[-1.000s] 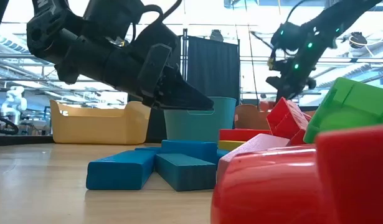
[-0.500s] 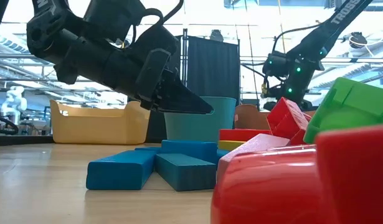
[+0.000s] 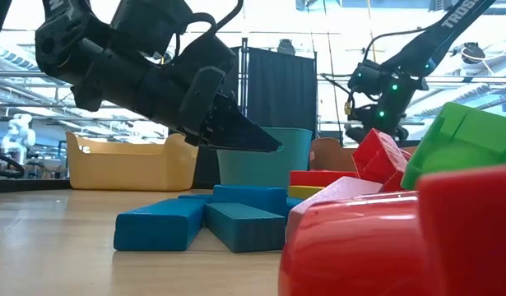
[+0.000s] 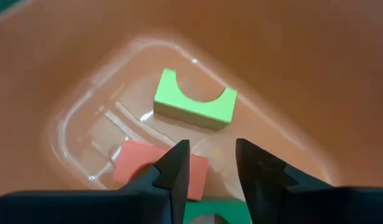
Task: Sort blocks by size
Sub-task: Put the light brown arch block into the orange bin
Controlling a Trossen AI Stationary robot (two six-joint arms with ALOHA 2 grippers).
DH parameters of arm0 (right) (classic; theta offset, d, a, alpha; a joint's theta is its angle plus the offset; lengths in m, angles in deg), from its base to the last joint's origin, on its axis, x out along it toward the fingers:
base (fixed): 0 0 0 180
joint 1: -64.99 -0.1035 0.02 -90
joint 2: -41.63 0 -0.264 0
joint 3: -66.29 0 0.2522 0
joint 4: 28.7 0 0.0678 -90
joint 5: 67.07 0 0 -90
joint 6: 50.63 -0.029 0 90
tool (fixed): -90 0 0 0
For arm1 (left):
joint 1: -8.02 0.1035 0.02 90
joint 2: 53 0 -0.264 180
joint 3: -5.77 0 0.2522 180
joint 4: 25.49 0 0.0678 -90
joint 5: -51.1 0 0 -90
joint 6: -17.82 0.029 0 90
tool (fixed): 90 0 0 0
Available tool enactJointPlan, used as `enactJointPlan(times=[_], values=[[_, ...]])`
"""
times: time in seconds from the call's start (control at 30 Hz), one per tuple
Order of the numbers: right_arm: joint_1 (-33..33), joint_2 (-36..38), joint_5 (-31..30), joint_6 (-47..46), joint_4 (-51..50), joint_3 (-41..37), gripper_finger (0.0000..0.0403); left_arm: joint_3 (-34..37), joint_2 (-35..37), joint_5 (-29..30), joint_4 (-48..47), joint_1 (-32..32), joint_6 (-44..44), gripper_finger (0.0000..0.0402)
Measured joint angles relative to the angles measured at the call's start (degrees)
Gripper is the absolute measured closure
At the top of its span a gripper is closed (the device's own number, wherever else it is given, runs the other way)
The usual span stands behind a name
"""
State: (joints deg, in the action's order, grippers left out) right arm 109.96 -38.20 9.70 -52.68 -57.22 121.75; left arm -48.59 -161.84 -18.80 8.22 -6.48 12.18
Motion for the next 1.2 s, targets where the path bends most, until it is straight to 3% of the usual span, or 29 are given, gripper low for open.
enactJointPlan(times=[0.33,0.53,0.73,1.2], values=[[-3.5,8.77,0.24,0.18,-5.81,-0.01,0.0282,0.0,0.0,0.09,-0.05,0.02,0.0,0.0308],[-9.42,15.22,0.39,-1.84,-10.02,-0.01,0.0282,0.0,0.0,0.15,-0.06,0.11,0.02,0.0308],[-16.8,20.13,5.22,-5.13,-13.56,-0.01,0.0282,0.0,0.0,0.15,-0.05,0.11,0.02,0.0308],[-36.8,18.56,7.53,-5.3,-18.98,-0.01,0.0282,0.0,0.0,0.17,-0.57,0.11,-0.07,0.0308]])
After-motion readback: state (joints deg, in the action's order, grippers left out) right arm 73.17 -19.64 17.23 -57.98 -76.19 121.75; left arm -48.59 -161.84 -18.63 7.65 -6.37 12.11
